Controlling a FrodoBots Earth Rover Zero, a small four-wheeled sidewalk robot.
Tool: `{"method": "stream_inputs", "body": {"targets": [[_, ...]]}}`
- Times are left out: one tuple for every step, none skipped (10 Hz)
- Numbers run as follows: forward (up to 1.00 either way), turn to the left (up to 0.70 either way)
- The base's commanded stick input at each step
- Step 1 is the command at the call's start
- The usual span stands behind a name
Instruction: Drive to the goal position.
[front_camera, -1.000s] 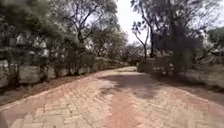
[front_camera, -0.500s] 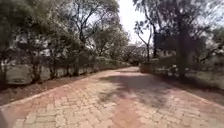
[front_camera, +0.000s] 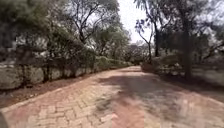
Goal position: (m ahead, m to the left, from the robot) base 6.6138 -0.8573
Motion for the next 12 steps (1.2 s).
{"method": "stream_inputs", "body": {"targets": [[0.7, 0.0], [0.7, 0.0], [0.7, 0.0], [0.7, -0.35], [0.7, -0.35], [0.7, -0.3], [0.7, -0.13], [0.7, 0.0], [0.7, 0.0], [0.7, 0.0], [0.7, 0.0], [0.7, 0.0]]}}
